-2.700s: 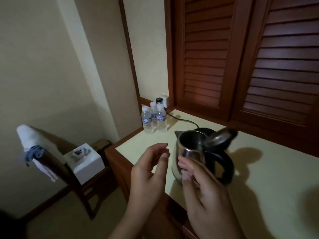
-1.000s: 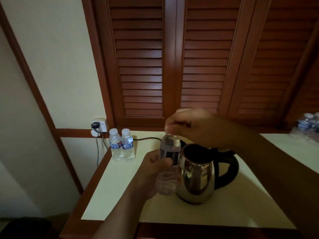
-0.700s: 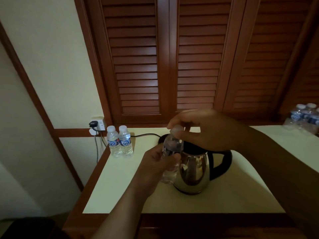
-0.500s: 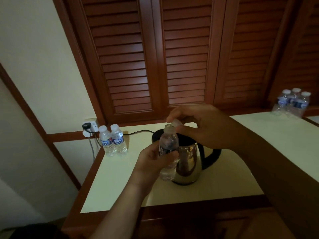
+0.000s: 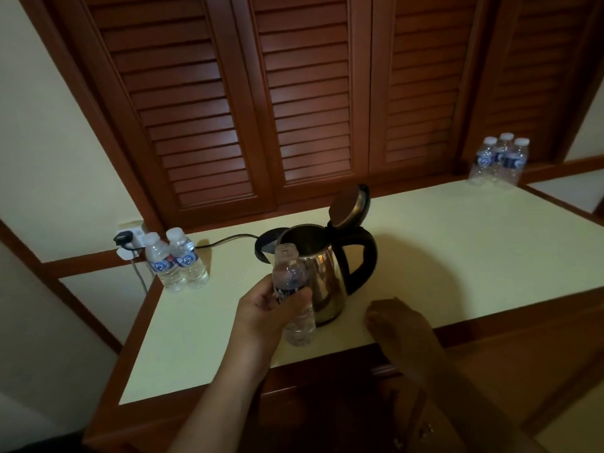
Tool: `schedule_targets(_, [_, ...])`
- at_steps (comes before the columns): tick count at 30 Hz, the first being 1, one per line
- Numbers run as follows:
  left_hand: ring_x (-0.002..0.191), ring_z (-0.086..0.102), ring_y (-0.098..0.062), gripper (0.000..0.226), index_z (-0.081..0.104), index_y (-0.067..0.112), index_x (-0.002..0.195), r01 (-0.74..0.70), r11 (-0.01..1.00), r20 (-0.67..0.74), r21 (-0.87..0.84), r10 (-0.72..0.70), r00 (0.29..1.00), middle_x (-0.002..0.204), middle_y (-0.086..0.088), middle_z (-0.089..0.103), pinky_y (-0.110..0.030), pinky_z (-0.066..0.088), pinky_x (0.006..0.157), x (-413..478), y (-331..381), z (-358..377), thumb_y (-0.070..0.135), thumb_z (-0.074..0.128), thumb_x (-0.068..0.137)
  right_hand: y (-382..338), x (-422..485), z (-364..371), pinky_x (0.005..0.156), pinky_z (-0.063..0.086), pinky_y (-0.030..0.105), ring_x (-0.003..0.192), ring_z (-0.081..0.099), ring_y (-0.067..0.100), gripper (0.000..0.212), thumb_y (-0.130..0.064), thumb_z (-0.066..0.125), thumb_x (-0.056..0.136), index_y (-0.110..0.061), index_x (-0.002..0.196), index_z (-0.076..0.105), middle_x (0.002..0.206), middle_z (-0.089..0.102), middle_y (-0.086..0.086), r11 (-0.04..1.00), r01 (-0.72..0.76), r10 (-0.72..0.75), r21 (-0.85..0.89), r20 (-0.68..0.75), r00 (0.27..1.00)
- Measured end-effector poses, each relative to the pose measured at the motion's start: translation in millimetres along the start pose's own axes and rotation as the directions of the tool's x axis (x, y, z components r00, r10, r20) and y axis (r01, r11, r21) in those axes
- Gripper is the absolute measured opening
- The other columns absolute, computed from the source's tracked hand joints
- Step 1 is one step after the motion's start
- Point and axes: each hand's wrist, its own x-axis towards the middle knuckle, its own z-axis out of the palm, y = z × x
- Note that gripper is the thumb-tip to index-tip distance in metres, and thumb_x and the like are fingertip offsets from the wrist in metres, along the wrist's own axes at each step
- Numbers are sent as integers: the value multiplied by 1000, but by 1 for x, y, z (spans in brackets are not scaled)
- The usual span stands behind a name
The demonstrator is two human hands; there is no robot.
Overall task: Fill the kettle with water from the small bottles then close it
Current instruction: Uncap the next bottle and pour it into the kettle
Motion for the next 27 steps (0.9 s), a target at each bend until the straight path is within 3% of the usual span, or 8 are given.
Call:
schedule_targets(3, [99,75,-16,40,76,24,116,12,1000,-30,14,-12,999,108,-1,80,-28,56,80,-1,-1,2,32,78,77,1,0,-4,110,32,20,100,67,16,10,-11,73,88,-16,95,78,107,74,-2,999,-21,23,-25,88,996])
schedule_targets(6, [99,75,-14,41,75,22,117,0,1000,-34,26,1,999,108,0,80,-22,57,77,-3,1,1,31,77,77,-4,7,-12,91,33,1,95,59,5,7,-17,73,84,-15,90,77,100,71,-3,999,51,-51,-4,60,997])
schedule_targets(9, [91,75,-8,33,76,21,114,-14,1000,-50,9,14,999,103,1,81,-17,57,72,-4,4,-1,21,77,81,1,17,-17,82,31,-4,90,53,-8,9,-34,73,88,-36,94,68,101,56,-27,996,-86,87,-12,112,990])
schedule_targets(11, [90,75,-8,29,77,23,114,-18,1000,-55,15,19,998,103,1,81,-17,57,73,-5,5,-4,14,75,87,4,22,-20,81,37,1,92,56,-4,7,-39,71,88,-42,93,65,100,57,-27,989,-150,150,-8,155,977])
schedule_targets(14, [89,76,-9,27,77,24,113,-19,1000,-88,4,19,996,102,0,81,-17,58,73,-7,6,-8,11,75,90,7,26,-22,87,51,30,98,66,23,19,-34,60,91,-22,94,74,105,69,-1,996,-88,88,-16,34,996])
schedule_targets(19, [90,76,-4,29,77,28,111,-31,994,-146,105,46,988,100,9,82,-17,58,71,-5,14,-11,12,78,88,9,24,-17,120,19,34,147,31,25,46,-27,39,107,-10,149,44,157,40,8,972,-182,205,-151,158,966])
schedule_targets(22, [92,77,-9,26,78,30,112,1,982,-166,189,31,986,102,9,81,-30,61,79,0,22,-15,19,81,88,12,20,-4,125,1,35,155,11,17,72,-54,6,101,-15,159,24,167,21,3,954,-72,149,-289,255,955])
schedule_targets(27, [88,78,-9,26,77,35,105,62,939,-197,337,7,980,96,14,81,-35,63,79,11,35,-16,28,87,82,15,20,2,127,3,43,156,1,19,106,-76,-24,80,-15,160,8,169,7,5,919,0,132,-393,307,943])
